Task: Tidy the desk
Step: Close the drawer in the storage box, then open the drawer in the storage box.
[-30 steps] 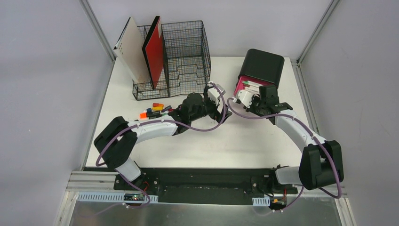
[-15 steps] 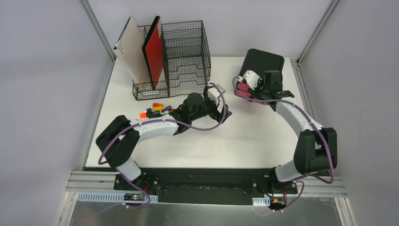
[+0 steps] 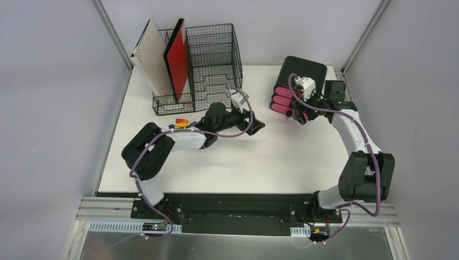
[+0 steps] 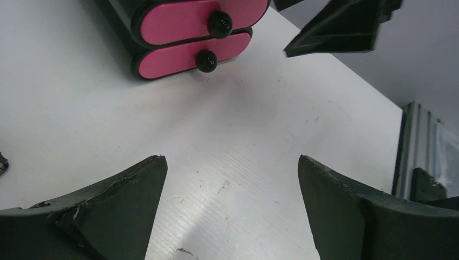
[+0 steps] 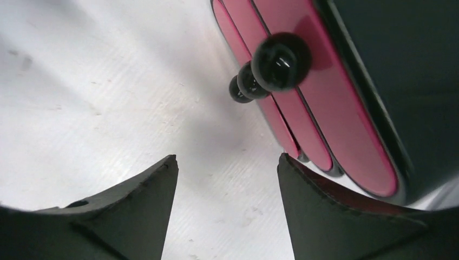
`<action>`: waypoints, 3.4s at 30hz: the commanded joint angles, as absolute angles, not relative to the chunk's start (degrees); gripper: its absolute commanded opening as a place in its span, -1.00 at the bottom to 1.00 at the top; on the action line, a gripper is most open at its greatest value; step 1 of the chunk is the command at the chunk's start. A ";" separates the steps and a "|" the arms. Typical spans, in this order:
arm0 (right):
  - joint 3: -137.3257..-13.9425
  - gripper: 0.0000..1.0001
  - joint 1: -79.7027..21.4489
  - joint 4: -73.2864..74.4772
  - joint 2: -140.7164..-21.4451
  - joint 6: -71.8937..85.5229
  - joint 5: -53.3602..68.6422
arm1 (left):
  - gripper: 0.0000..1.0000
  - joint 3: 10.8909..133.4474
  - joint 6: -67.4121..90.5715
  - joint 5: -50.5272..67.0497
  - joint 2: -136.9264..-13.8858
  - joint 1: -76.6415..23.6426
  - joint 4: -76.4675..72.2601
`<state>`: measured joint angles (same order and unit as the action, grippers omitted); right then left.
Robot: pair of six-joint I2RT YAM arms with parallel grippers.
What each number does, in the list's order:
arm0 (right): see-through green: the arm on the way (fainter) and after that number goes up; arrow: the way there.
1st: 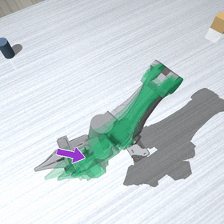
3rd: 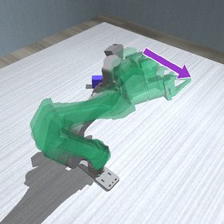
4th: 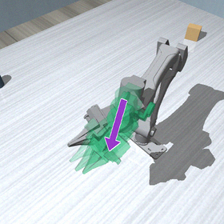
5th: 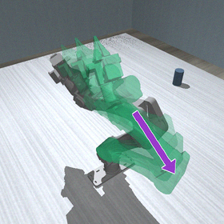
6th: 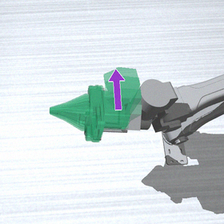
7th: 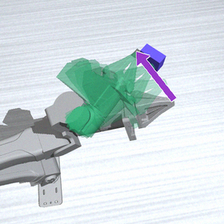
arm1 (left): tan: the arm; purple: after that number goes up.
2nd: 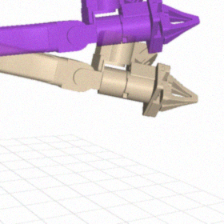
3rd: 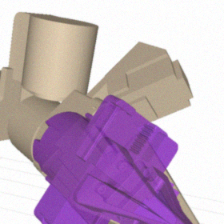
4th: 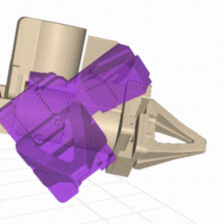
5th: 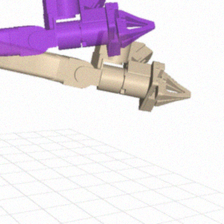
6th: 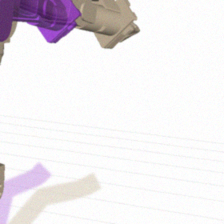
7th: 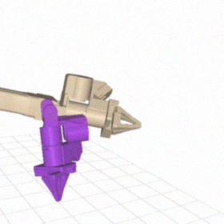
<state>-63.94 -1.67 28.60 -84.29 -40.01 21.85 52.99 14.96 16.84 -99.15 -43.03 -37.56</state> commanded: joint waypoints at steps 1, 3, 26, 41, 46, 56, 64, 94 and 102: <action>-70.50 0.42 4.47 37.41 -79.76 -31.52 41.72 | 0.88 52.39 32.51 30.30 -104.80 -38.43 -55.55; -71.92 0.42 5.91 41.62 -78.75 -30.56 46.43 | 0.84 54.74 37.16 33.03 -107.25 -38.11 -57.16; -62.13 0.44 16.17 38.99 -68.09 -21.33 48.98 | 0.60 79.91 30.51 -2.17 -114.52 -50.39 -12.85; -60.72 0.44 16.85 37.31 -67.16 -23.22 44.39 | 0.28 94.72 26.87 -5.24 -123.65 -51.99 -13.99; -60.57 0.44 17.04 37.20 -67.15 -23.55 44.23 | 0.18 99.52 27.82 -5.79 -127.05 -51.94 -12.97; -60.29 0.44 17.31 36.98 -66.09 -23.95 44.25 | 0.06 107.91 31.11 -7.91 -132.76 -51.81 -9.80; -60.23 0.44 17.31 37.00 -65.89 -24.08 44.90 | 0.01 111.08 35.06 -8.03 -135.69 -51.26 -9.41; -59.99 0.44 17.40 37.01 -66.18 -24.70 46.03 | -0.70 114.96 46.52 -14.42 -139.41 -50.71 -6.96; -59.85 0.44 17.40 37.00 -66.27 -24.79 46.23 | -0.92 98.08 45.15 -13.87 -128.86 -51.83 -14.63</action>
<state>-59.77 17.02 38.83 -67.51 -23.92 44.42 106.06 46.09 -11.88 -136.59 -51.53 -13.02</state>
